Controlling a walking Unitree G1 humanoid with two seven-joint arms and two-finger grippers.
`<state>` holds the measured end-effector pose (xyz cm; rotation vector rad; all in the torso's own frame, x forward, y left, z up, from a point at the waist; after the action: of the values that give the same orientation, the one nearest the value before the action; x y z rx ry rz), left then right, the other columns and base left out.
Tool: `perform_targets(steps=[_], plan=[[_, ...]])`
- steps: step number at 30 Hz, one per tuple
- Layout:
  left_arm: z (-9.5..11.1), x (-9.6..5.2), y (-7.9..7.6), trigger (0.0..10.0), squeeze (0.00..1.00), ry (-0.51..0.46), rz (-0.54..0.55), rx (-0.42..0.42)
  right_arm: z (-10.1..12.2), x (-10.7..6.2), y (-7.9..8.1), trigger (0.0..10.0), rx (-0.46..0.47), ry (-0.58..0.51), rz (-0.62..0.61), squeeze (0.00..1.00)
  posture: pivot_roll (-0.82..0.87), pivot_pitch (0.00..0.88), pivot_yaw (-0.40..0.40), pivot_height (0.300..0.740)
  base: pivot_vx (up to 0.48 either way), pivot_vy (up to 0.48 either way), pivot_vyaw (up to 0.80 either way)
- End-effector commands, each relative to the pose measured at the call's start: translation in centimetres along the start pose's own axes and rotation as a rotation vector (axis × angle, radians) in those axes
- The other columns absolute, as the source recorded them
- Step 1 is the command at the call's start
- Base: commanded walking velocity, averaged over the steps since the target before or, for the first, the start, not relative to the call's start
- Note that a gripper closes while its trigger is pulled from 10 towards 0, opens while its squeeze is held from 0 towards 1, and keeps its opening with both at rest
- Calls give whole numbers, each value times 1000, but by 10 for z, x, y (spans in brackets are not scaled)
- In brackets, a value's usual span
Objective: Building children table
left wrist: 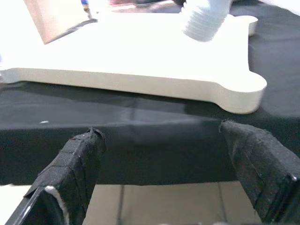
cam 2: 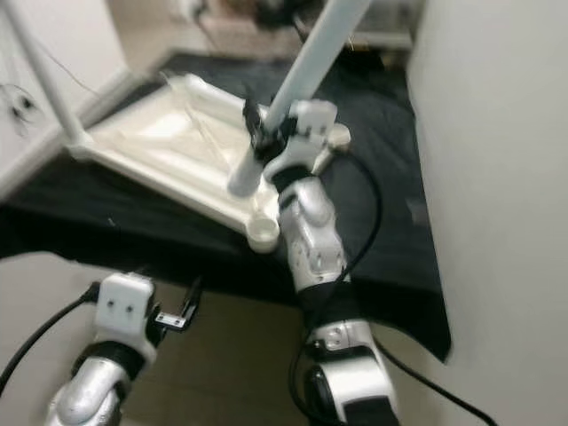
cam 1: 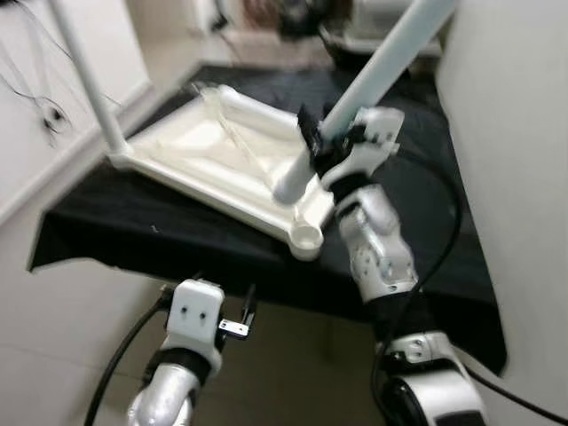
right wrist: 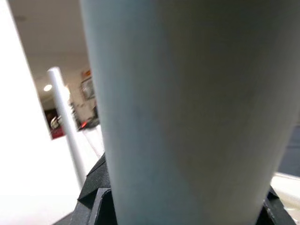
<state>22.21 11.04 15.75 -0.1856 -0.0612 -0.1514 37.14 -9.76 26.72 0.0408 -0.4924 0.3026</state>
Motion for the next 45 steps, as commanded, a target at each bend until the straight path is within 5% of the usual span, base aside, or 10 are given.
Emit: perform_targets(steps=[1,11,28,45], plan=[[5,4,10,10000,0,-31,59,36,2,0,7,10000,-6,0,22,0,-27,18,8,740,0,0,750],[39,19,36,10000,0,-165,196,110,-7,-8,11,10000,-2,33,23,0,-26,0,7,740,0,0,210],[59,27,44,10000,0,-238,232,108,-17,-15,9,10000,-16,74,5,0,-26,0,14,740,0,0,-526],[71,29,51,10000,0,-272,252,166,-21,-19,12,10000,-14,86,-8,0,-23,0,15,740,0,0,0]])
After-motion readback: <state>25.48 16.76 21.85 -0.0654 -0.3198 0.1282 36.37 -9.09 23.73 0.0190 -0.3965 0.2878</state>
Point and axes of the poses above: a point about 5 cm out from each wrist's last joint towards the gripper, its own x axis pointing out of the wrist towards the gripper, its own z axis along the axis of the wrist's last joint, y = z × x, the point moved 1 cm from there along x, pointing out of the wrist towards the gripper, and after that the axes turned 12 degrees about -x, right-handed, at the moved point
